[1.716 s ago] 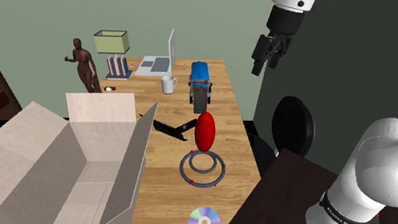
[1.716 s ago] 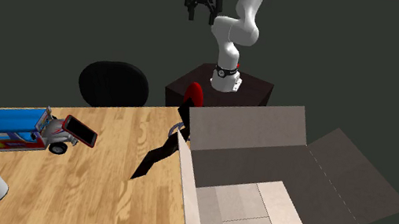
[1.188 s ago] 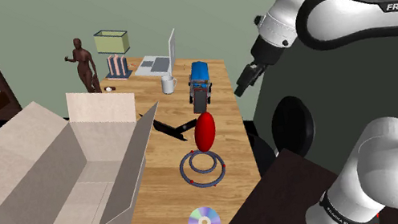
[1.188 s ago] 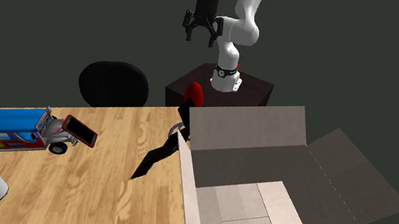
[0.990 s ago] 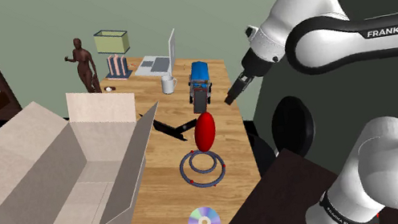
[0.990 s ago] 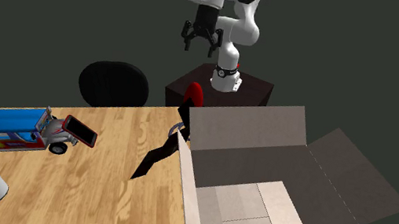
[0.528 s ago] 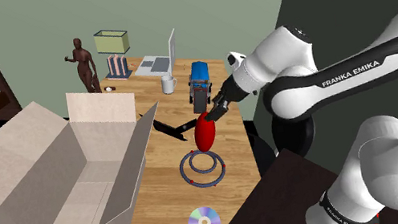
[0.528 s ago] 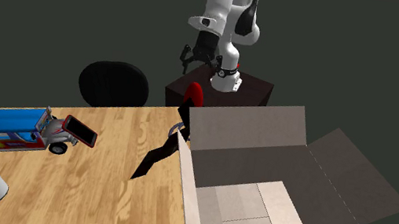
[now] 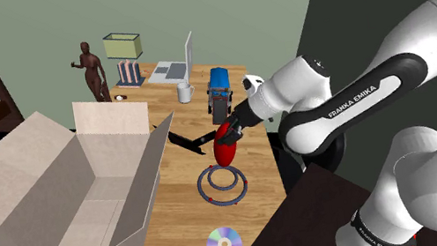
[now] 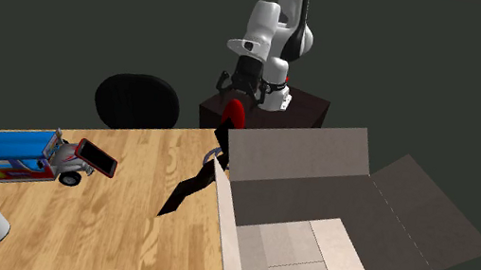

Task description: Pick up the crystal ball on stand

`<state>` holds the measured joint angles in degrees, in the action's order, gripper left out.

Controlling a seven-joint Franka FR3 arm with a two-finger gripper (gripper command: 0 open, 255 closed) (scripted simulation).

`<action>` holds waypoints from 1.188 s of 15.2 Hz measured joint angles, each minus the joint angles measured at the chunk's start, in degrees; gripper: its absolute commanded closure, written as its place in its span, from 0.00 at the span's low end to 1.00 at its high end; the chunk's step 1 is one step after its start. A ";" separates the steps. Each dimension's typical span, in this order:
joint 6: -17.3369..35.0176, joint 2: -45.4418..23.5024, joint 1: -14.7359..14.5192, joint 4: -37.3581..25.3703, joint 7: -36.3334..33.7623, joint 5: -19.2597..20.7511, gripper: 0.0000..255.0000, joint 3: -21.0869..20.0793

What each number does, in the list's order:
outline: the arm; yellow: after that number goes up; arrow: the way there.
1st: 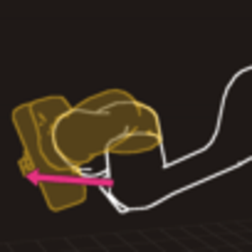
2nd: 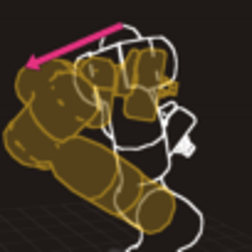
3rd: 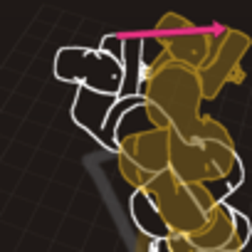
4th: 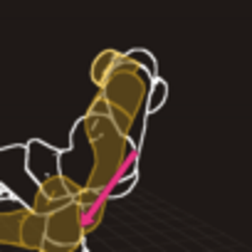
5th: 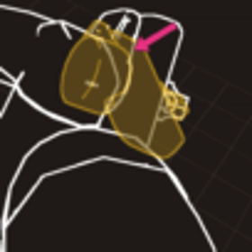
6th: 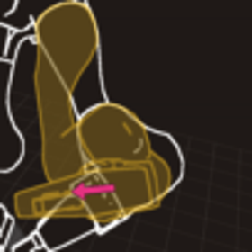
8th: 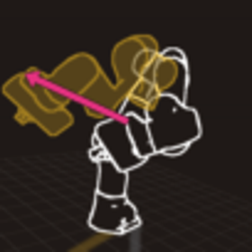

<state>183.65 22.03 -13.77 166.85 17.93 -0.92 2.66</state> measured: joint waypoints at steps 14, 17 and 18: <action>0.57 -0.22 -0.14 0.25 0.13 0.00 1.00 0.25; -3.03 2.63 0.36 -0.42 0.02 0.09 1.00 -0.23; -4.05 3.48 0.56 -0.59 -0.15 0.11 1.00 -0.55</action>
<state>179.60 25.51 -13.21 166.26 17.78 -0.81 2.11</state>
